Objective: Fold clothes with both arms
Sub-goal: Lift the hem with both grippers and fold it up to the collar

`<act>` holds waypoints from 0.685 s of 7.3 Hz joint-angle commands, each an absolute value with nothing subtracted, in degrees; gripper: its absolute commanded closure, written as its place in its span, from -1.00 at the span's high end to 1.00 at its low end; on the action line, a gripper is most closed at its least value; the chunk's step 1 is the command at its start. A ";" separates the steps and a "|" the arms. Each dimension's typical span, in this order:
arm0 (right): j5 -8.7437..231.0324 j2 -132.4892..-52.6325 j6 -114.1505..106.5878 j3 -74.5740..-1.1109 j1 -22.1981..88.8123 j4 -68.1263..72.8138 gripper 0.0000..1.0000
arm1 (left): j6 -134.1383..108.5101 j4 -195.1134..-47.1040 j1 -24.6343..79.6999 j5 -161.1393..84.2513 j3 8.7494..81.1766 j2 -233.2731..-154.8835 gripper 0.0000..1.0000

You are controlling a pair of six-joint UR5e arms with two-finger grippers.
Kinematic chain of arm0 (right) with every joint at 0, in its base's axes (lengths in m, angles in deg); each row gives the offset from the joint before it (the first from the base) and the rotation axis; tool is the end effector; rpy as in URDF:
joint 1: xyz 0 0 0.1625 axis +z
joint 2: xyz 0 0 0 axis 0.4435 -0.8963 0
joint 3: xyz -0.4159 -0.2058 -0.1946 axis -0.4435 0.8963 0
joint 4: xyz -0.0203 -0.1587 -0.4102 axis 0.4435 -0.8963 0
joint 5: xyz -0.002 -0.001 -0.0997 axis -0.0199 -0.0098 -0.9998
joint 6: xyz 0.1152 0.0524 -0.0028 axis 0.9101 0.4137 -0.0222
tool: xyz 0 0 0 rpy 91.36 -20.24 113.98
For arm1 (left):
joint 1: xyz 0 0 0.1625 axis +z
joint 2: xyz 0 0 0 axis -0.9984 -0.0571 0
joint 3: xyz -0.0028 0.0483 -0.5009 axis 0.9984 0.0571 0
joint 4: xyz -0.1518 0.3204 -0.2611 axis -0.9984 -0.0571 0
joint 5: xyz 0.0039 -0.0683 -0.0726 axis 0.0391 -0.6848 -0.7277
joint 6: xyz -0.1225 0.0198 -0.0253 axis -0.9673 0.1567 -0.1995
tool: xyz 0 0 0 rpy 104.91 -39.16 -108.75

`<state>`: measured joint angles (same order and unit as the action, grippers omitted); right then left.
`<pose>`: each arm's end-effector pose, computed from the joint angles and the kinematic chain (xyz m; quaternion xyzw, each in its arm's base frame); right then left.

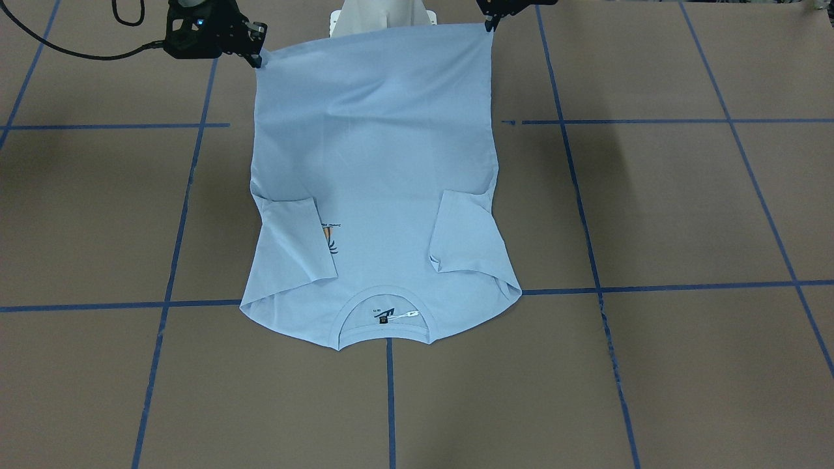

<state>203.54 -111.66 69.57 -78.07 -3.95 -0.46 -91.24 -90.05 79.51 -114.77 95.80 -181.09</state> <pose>-0.3965 -0.2486 0.3577 -0.1042 -0.4775 0.0679 0.8698 0.4199 -0.1701 0.2989 -0.0452 0.4520 -0.0498 0.8895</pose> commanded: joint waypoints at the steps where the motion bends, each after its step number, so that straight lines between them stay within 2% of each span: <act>1: 204.75 -108.63 66.57 -74.50 3.88 -0.28 -1.00 | -88.44 -90.17 74.62 -114.82 91.21 -182.82 -1.00; 3: 204.40 -104.86 65.06 -70.90 7.24 -0.10 -1.00 | -85.01 -90.00 69.62 -117.61 88.56 -184.85 -1.00; 5: 204.31 -101.34 65.06 -68.43 10.05 -0.10 -1.00 | -83.62 -87.20 62.24 -120.01 83.05 -192.55 -1.00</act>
